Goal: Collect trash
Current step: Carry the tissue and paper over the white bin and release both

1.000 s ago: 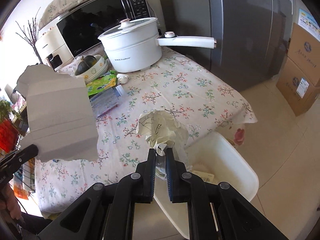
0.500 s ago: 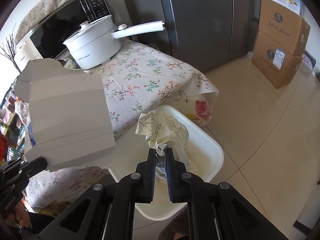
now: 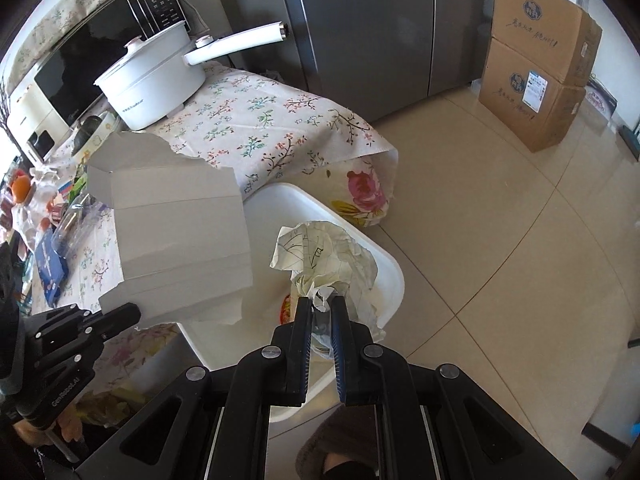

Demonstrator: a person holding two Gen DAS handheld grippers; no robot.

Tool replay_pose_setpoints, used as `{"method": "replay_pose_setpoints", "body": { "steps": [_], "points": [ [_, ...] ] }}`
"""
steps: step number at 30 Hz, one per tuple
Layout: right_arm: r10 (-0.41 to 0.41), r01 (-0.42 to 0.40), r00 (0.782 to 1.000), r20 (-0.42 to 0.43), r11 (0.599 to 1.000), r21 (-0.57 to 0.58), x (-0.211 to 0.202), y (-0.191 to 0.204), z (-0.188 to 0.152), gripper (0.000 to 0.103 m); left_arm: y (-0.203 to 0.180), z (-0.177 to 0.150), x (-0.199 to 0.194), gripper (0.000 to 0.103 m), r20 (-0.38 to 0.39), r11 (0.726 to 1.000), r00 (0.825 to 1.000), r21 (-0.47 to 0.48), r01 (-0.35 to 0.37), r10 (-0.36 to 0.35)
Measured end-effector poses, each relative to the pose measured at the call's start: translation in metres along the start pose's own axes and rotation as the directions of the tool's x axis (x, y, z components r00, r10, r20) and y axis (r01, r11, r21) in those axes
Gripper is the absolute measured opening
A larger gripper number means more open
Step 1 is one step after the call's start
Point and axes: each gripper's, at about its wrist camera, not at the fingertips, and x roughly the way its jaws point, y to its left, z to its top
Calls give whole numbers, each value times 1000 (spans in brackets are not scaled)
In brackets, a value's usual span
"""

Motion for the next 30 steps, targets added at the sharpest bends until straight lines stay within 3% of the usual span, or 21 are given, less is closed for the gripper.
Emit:
{"method": "replay_pose_setpoints", "body": {
  "steps": [3,5,7,9,16,21,30],
  "points": [
    [-1,1,1000,-4,1000,-2,1,0,0,10,-2,-1,6,2,-3,1000,1000,21,-17,17],
    [-2,2,1000,-8,1000,-3,2,1,1,10,-3,-3,7,11,-19,999,999,28,-35,35],
    [-4,4,1000,-13,1000,-4,4,2,1,10,-1,-3,6,43,-24,998,998,27,-49,50],
    [-5,4,1000,-18,1000,-6,6,4,2,10,2,-3,-1,58,-12,997,998,27,-68,69],
    [-1,1,999,-43,1000,-12,14,12,3,10,22,-5,-30,80,3,984,984,3,-177,177],
    [9,-10,997,-73,1000,-9,23,22,6,11,41,-9,-46,83,-11,968,968,-32,-250,249],
    [20,-21,997,-80,1000,-11,31,40,14,12,64,-17,-70,91,-1,952,956,-89,-292,293]
  ]
}}
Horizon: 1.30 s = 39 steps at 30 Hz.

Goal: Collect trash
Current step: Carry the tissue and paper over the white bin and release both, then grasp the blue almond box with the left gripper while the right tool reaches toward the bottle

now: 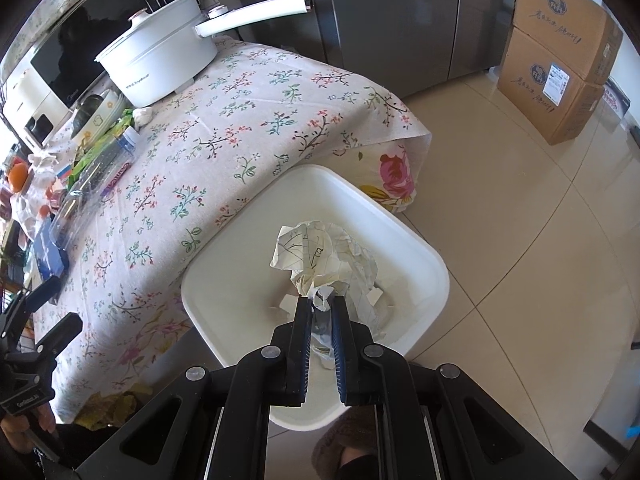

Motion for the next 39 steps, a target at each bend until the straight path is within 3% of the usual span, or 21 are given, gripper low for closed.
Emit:
{"method": "replay_pose_setpoints", "body": {
  "steps": [2,4,5,6,14,19,24,29,35,39],
  "points": [
    [13,-13,1000,0,1000,21,1,2,2,19,5,-1,-4,93,5,1000,1000,-11,-8,8],
    [19,-19,1000,2,999,37,1,4,3,38,11,-1,-7,94,7,1000,1000,-22,-12,12],
    [17,-17,1000,10,999,41,0,5,4,55,13,-2,-9,94,7,1000,1000,-27,-16,16],
    [17,-18,1000,23,999,43,-2,7,5,62,16,-2,-10,94,7,999,1000,-33,-19,19],
    [26,-27,999,31,999,41,-3,22,11,70,50,-9,-22,95,-6,991,998,-118,-64,64],
    [24,-25,999,36,1000,19,-2,36,17,76,90,-15,-27,97,-29,967,997,-244,-73,68],
    [35,-34,998,43,999,-10,-1,58,24,79,140,-26,-31,98,-52,913,994,-393,-109,96],
    [54,-51,998,43,997,-62,3,90,30,81,196,-41,-35,98,-76,825,989,-545,-150,129],
    [66,-63,998,22,989,-133,15,127,35,82,256,-58,-30,98,-36,740,995,-666,-91,90],
    [72,-69,997,12,984,-163,21,145,35,82,283,-68,-23,98,0,702,997,-710,-59,83]
  ]
}}
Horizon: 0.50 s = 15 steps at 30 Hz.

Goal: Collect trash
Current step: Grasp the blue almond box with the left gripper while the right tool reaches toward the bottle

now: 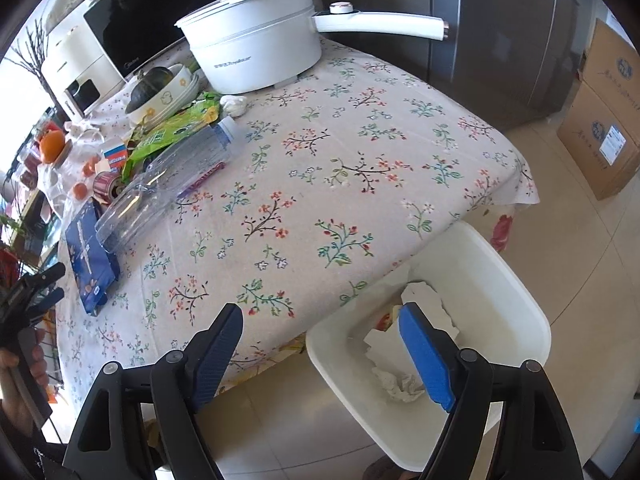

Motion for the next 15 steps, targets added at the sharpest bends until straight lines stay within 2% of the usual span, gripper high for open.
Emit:
{"method": "replay_pose_setpoints", "body": {
  "steps": [5,9,11,12,13,15],
  "points": [
    [-1,1,1000,-10,1000,-21,7,13,3,82,24,8,18,97,12,990,994,-87,112,-111],
    [-1,1,1000,-20,999,-32,12,20,4,82,33,11,26,88,41,966,978,-157,207,-203],
    [0,0,1000,-20,999,-37,13,23,5,82,34,12,32,75,23,947,965,-189,261,-262],
    [0,-1,1000,-20,999,-39,13,24,6,82,34,12,35,65,11,940,960,-203,275,-278],
    [0,-1,1000,-19,999,-40,14,26,7,82,33,11,37,56,2,936,958,-210,281,-288],
    [3,-3,1000,-18,999,-38,15,27,8,82,29,8,37,43,-19,937,957,-210,279,-289]
  ]
}}
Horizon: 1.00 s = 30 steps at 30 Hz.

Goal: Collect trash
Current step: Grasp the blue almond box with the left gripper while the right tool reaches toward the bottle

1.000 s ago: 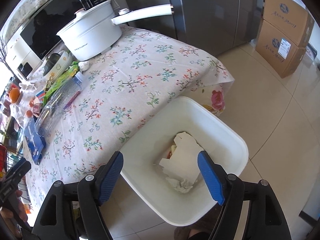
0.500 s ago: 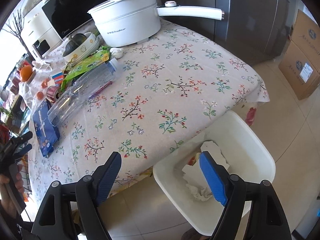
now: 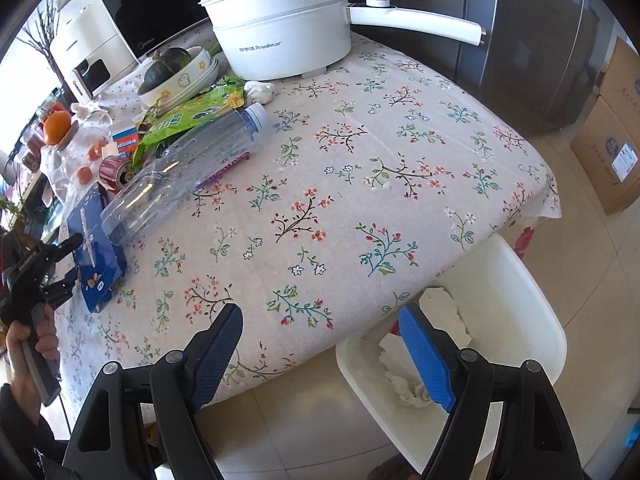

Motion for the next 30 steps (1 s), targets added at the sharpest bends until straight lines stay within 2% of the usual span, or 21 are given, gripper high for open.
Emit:
{"method": "replay_pose_setpoints", "body": {
  "steps": [4,10,15,19,25,27,30],
  "points": [
    [4,-5,1000,4,1000,8,2,5,3,82,-9,-4,-12,33,5,1000,1000,2,28,-28],
    [9,-9,1000,15,1000,13,5,19,10,82,-42,-7,-46,25,29,994,1000,113,-14,11],
    [45,-44,999,-14,997,57,17,37,26,82,-66,-8,-75,25,82,968,992,224,-114,98],
    [84,-85,996,13,993,87,24,65,49,82,-76,-7,-92,25,149,936,974,282,-210,173],
    [203,-203,979,23,957,208,56,107,82,82,-82,-6,-110,25,226,904,954,336,-266,197],
    [213,-211,977,23,942,261,70,115,90,82,-81,-5,-115,25,235,902,951,337,-272,199],
    [237,-229,971,20,911,343,89,124,98,82,-80,-2,-118,25,221,912,957,323,-252,186]
  ]
}}
